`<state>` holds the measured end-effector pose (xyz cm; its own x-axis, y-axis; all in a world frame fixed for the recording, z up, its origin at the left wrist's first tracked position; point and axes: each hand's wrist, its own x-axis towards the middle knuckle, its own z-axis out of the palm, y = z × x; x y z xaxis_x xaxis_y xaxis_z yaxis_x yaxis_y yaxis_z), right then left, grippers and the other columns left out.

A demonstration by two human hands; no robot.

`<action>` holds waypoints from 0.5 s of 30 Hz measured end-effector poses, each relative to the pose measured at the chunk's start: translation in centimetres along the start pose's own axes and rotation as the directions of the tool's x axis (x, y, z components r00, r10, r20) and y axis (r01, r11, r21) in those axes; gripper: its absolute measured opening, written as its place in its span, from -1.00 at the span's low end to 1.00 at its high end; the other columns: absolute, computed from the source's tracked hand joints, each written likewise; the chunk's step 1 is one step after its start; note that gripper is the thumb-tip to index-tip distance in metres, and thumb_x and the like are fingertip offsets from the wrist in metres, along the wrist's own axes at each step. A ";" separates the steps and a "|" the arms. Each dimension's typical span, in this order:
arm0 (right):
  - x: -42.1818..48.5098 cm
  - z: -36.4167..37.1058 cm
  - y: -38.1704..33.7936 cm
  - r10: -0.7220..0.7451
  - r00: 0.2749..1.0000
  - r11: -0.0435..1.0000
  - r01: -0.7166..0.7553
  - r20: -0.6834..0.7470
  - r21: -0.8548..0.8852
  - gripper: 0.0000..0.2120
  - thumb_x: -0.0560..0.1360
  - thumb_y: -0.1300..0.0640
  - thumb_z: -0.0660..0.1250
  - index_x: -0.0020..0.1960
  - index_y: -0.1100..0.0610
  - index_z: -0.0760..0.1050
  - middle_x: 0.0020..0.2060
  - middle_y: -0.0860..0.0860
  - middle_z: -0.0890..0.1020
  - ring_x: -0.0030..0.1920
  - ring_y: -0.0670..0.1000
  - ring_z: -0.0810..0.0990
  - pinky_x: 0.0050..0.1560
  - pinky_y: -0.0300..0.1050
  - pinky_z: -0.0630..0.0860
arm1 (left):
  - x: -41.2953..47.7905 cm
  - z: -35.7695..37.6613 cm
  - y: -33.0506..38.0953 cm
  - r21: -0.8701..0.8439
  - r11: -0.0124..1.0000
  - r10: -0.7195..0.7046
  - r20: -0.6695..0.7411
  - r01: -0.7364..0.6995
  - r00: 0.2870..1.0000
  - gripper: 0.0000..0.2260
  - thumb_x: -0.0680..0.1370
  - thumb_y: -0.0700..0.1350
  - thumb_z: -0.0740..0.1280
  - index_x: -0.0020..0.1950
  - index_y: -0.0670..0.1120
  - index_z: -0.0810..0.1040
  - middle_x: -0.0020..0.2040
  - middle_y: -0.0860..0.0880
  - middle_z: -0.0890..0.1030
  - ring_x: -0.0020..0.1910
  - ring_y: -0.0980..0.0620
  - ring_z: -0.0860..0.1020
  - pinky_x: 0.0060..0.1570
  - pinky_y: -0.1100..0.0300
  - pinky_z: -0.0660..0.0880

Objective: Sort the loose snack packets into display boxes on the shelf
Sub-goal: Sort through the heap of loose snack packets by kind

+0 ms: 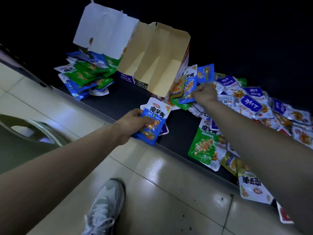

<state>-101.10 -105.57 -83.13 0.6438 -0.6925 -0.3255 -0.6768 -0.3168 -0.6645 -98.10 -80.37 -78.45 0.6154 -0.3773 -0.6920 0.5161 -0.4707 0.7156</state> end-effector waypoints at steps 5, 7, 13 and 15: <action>-2.1 -2.2 0.8 0.049 0.994 0.892 -0.089 0.100 0.442 -0.93 0.55 0.28 0.34 -0.04 0.18 0.45 -0.11 0.12 0.57 -0.29 0.00 0.54 -0.45 -0.23 0.47 | 0.3 2.4 -0.3 -0.101 0.995 -0.019 -0.061 0.013 0.998 -0.84 0.54 -0.21 0.40 0.09 -0.11 0.51 -0.07 -0.12 0.67 -0.19 -0.07 0.64 -0.04 0.01 0.61; -2.8 -3.0 1.3 0.032 0.995 0.850 -0.075 0.093 0.521 -0.87 0.56 0.29 0.33 0.10 0.20 0.51 -0.08 0.10 0.61 -0.28 -0.01 0.58 -0.44 -0.26 0.49 | 0.4 3.8 -1.0 -0.124 0.992 -0.010 -0.069 0.001 0.998 -0.79 0.53 -0.22 0.40 0.15 -0.14 0.52 -0.05 -0.15 0.68 -0.19 -0.09 0.64 -0.03 -0.02 0.61; -5.7 -5.8 2.6 -0.135 0.943 0.736 -0.110 0.305 0.667 -0.83 0.55 0.31 0.27 -0.20 0.14 0.43 -0.33 0.03 0.51 -0.35 -0.07 0.52 -0.36 -0.23 0.47 | 1.0 6.4 -1.3 -0.256 0.966 -0.012 -0.109 -0.016 0.994 -0.83 0.56 -0.21 0.35 0.14 -0.10 0.49 -0.14 -0.10 0.65 -0.28 -0.05 0.63 -0.18 0.04 0.61; -6.8 -6.4 3.0 -0.168 0.864 0.802 -0.161 0.475 0.575 -0.83 0.54 0.29 0.31 -0.20 0.13 0.44 -0.33 0.01 0.57 -0.34 -0.10 0.57 -0.35 -0.25 0.51 | 0.9 7.4 -1.2 -0.268 0.963 -0.016 -0.099 -0.011 0.995 -0.86 0.58 -0.20 0.32 0.12 -0.09 0.47 -0.16 -0.10 0.65 -0.30 -0.05 0.63 -0.21 0.02 0.61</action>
<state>-109.77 -105.92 -78.60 0.8393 -0.2370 -0.4893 -0.4408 0.2301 -0.8676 -102.63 -86.05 -80.64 0.6627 -0.2892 -0.6908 0.6503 -0.2352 0.7223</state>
